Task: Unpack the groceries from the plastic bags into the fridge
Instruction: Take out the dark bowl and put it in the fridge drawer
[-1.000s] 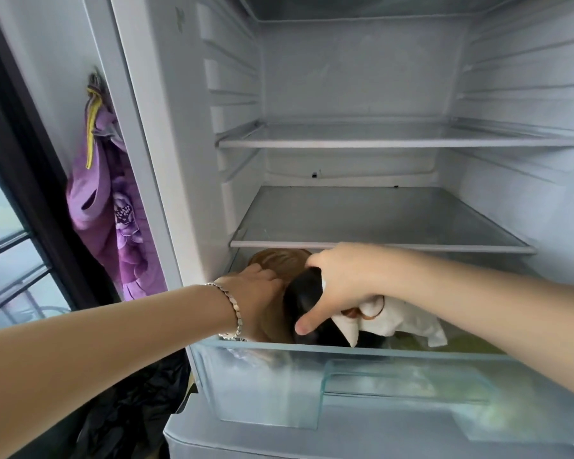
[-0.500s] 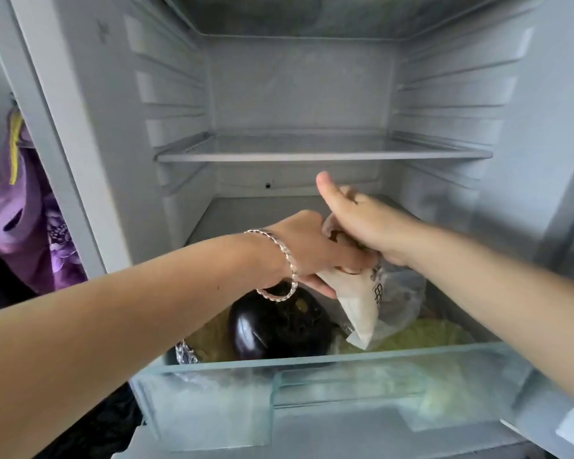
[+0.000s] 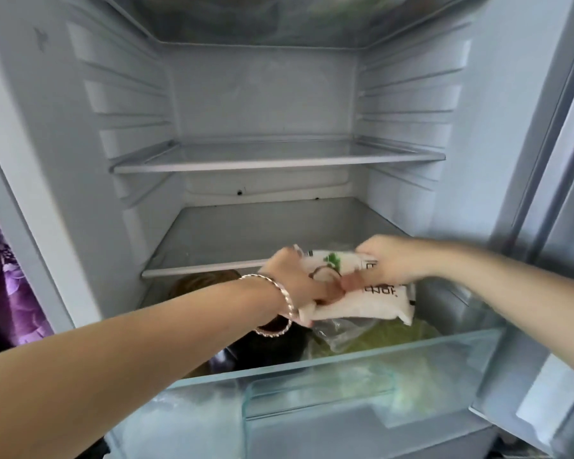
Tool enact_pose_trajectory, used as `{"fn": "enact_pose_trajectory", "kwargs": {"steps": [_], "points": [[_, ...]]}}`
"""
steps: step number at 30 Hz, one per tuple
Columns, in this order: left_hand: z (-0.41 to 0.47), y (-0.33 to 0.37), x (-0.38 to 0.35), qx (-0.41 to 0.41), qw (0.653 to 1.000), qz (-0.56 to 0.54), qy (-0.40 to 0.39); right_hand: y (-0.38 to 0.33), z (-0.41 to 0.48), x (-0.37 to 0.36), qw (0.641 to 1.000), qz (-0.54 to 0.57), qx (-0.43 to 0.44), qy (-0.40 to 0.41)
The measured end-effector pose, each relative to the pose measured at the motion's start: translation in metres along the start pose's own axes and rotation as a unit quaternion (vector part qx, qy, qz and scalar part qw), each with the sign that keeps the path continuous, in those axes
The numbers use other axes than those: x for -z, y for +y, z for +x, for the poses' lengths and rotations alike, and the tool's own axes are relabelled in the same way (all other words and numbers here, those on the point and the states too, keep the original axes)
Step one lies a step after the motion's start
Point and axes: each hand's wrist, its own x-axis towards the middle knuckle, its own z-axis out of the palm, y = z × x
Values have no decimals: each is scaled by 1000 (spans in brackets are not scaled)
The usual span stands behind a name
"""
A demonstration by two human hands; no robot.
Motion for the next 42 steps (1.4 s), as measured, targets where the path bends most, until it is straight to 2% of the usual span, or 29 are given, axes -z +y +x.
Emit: {"fn": "enact_pose_trajectory", "kwargs": {"steps": [4, 6, 7, 8, 10, 11, 12, 13, 15, 17, 18, 20, 22, 23, 25, 27, 29, 32, 39, 42], "points": [[-5, -6, -16, 0, 982, 177, -69, 18, 7, -30, 984, -70, -77, -146], [-10, -7, -11, -42, 967, 245, -50, 18, 4, -39, 967, -120, -136, -180], [-13, -6, -6, -70, 959, 273, -27, 16, 2, -39, 966, -147, -132, -165], [-17, -6, 1, -99, 951, 294, -5, 11, -2, -36, 968, -190, -113, -115], [-24, -12, 9, -144, 934, 326, 38, -5, -13, -32, 962, -270, -15, 40], [-29, -17, 11, -154, 927, 337, 62, -13, -17, -33, 962, -254, 38, 93], [-33, -23, 12, -159, 921, 347, 83, -18, -19, -37, 965, -228, 76, 109], [-37, -28, 11, -159, 917, 353, 94, -21, -20, -41, 973, -200, 91, 77], [-42, -36, 9, -162, 921, 340, 99, -20, -12, -53, 986, -148, 52, -56], [-46, -39, 8, -183, 923, 326, 94, -15, -4, -59, 990, -99, 14, -97], [-49, -40, 7, -201, 916, 335, 91, -14, -3, -59, 993, -89, 6, -83], [-54, -47, 5, -254, 871, 408, 103, -17, -7, -61, 996, -93, 4, -10], [-56, -57, 5, -314, 813, 467, 150, -28, -19, -68, 989, -66, 28, 132], [-56, -63, 4, -333, 786, 492, 169, -35, -27, -72, 977, -40, 40, 204], [-48, -75, 4, -375, 748, 499, 226, -46, -38, -80, 952, -10, 72, 296], [-42, -81, 2, -404, 724, 497, 256, -45, -40, -88, 914, -70, 143, 373], [-40, -82, 0, -419, 712, 494, 271, -37, -34, -96, 873, -131, 199, 425], [-29, -79, 1, -420, 708, 493, 283, -30, -21, -95, 837, -167, 217, 473], [16, -79, 15, -391, 701, 507, 313, -15, 32, -90, 802, -201, 214, 520], [34, -75, 18, -411, 676, 519, 324, -4, 51, -86, 778, -220, 226, 543]]}}
